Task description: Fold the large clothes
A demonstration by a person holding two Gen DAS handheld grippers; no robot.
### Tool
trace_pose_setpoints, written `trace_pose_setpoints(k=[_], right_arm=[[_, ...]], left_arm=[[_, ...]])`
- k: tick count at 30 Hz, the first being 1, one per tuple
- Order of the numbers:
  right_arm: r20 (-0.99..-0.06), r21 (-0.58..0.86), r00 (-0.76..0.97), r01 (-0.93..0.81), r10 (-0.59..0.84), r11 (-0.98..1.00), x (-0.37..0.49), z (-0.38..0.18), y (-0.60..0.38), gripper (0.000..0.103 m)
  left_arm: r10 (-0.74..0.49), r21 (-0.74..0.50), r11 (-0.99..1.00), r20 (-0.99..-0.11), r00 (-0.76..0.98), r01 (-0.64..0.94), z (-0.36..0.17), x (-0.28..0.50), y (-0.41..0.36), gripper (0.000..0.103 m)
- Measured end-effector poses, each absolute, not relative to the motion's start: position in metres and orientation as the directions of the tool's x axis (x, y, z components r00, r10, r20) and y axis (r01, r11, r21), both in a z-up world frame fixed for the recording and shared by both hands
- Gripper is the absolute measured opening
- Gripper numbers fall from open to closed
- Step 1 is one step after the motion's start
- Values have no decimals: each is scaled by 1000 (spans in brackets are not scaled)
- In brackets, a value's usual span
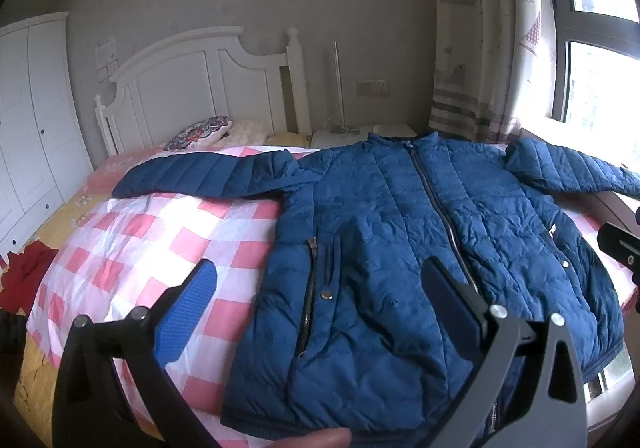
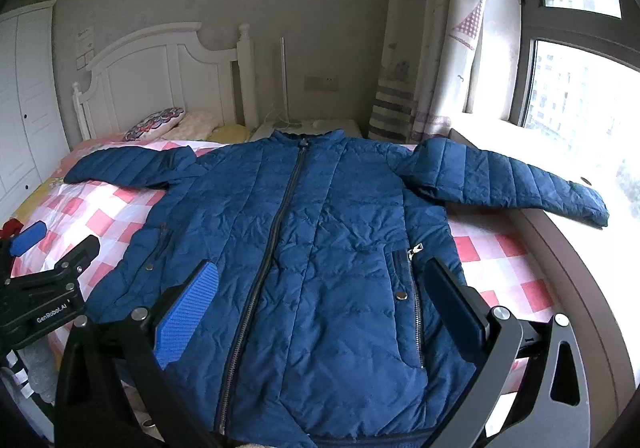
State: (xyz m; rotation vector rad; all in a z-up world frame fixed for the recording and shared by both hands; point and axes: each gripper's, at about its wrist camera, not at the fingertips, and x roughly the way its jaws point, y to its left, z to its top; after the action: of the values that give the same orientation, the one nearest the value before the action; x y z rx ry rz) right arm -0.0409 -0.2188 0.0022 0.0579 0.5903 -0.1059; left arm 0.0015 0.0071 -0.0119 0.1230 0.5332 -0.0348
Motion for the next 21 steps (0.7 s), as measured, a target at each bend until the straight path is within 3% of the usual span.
trace_pose_setpoints(k=[21], right_arm=[[-563,31,823,113,-76,993,-42,-3,-216,98]], left_arm=[[3,102,993,-521,854,59,-13,3,9,101]])
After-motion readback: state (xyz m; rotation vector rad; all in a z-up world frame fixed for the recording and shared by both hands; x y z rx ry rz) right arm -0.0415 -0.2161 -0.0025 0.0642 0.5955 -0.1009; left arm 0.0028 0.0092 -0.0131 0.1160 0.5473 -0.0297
